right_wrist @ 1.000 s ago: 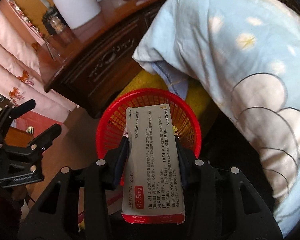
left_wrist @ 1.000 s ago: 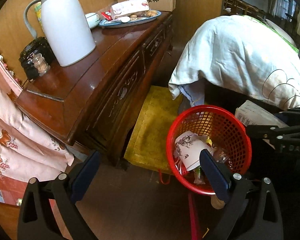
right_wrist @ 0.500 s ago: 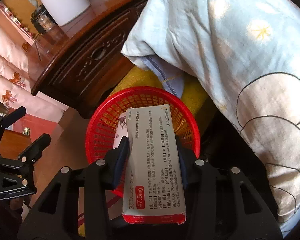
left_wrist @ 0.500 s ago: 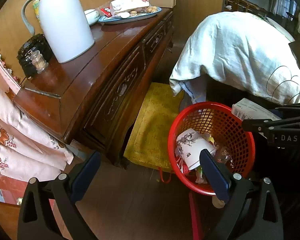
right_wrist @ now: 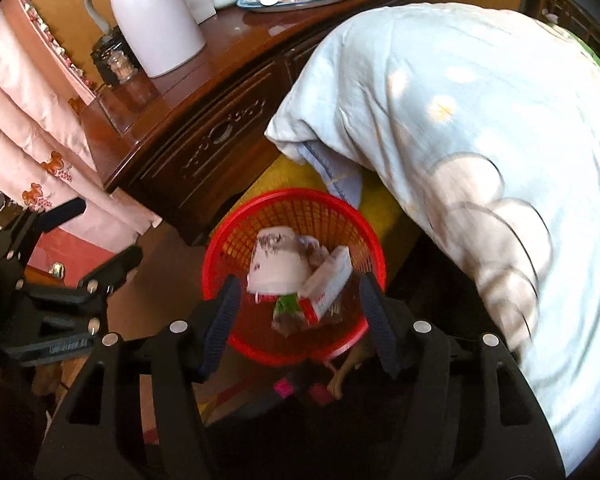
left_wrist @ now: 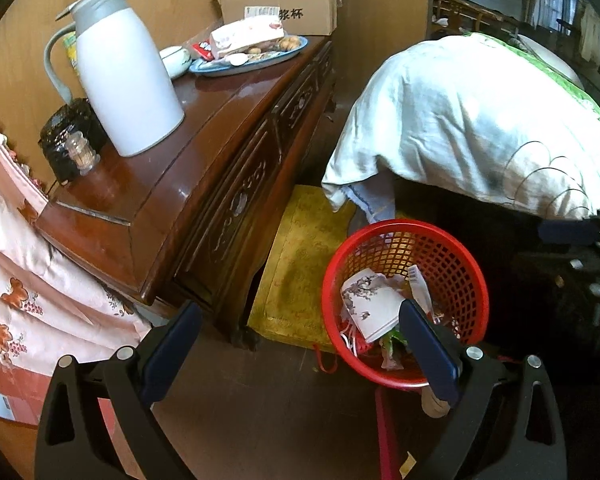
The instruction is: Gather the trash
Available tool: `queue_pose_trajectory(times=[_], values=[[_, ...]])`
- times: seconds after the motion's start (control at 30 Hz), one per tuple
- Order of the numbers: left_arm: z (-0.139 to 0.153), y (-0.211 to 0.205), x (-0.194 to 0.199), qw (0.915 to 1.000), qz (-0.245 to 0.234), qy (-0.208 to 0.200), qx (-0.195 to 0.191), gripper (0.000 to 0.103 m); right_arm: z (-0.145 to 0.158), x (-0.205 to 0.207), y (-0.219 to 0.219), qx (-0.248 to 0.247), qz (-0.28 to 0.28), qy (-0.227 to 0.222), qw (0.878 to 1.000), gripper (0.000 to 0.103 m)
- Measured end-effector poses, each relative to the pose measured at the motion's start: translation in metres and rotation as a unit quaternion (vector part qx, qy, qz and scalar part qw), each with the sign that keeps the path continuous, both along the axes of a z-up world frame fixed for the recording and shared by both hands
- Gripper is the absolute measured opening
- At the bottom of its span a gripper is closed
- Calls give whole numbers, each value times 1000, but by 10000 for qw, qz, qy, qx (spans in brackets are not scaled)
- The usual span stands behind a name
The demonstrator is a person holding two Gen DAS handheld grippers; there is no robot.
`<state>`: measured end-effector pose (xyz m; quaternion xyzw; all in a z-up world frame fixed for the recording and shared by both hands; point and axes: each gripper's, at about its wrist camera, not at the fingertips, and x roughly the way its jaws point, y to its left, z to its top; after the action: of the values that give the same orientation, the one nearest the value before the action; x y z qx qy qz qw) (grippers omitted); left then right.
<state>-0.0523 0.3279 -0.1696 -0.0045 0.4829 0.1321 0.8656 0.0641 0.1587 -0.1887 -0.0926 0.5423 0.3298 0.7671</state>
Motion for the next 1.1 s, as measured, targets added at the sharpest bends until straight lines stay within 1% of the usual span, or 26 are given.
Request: queue_pose_trajectory(times=[0.13, 0.37, 0.63, 1.1], values=[[10, -9, -4, 9999, -98, -102, 91, 97, 9, -13, -15, 30, -49, 10, 10000, 66], [22, -24, -8, 9989, -237, -255, 328, 97, 22, -28, -35, 179, -192, -173, 9995, 71], [30, -36, -12, 9978, -327, -374, 449, 97, 27, -39, -46, 221, -235, -293, 9991, 73], [30, -42, -13, 9973, -398, -361, 510, 97, 28, -43, -49, 241, -266, -301, 9989, 74]])
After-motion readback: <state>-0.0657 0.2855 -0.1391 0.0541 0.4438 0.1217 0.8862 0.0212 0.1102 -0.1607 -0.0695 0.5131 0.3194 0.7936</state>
